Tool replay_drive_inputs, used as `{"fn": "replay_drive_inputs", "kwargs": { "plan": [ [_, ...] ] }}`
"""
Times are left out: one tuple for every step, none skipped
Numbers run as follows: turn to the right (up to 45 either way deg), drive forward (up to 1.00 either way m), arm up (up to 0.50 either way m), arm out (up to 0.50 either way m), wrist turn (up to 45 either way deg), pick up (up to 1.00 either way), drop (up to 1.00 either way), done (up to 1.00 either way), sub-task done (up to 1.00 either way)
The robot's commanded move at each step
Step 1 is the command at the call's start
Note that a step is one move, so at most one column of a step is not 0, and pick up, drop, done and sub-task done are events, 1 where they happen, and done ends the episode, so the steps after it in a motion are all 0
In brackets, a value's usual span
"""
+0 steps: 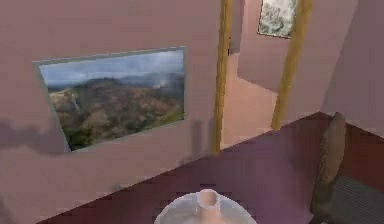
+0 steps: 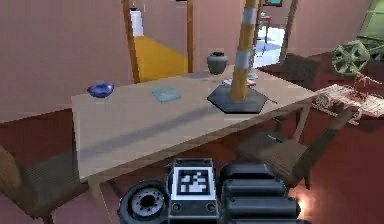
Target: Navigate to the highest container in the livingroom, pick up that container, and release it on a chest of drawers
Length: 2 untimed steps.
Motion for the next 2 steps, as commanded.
{"fn": "replay_drive_inputs", "kwargs": {
  "plan": [
    [0.0, 0.85, 0.0, 0.0, 0.0, 0.0, 0.0, 0.0, 0.0],
    [39.0, 0.0, 0.0, 0.0, 0.0, 0.0, 0.0, 0.0, 0.0]
  ]
}}
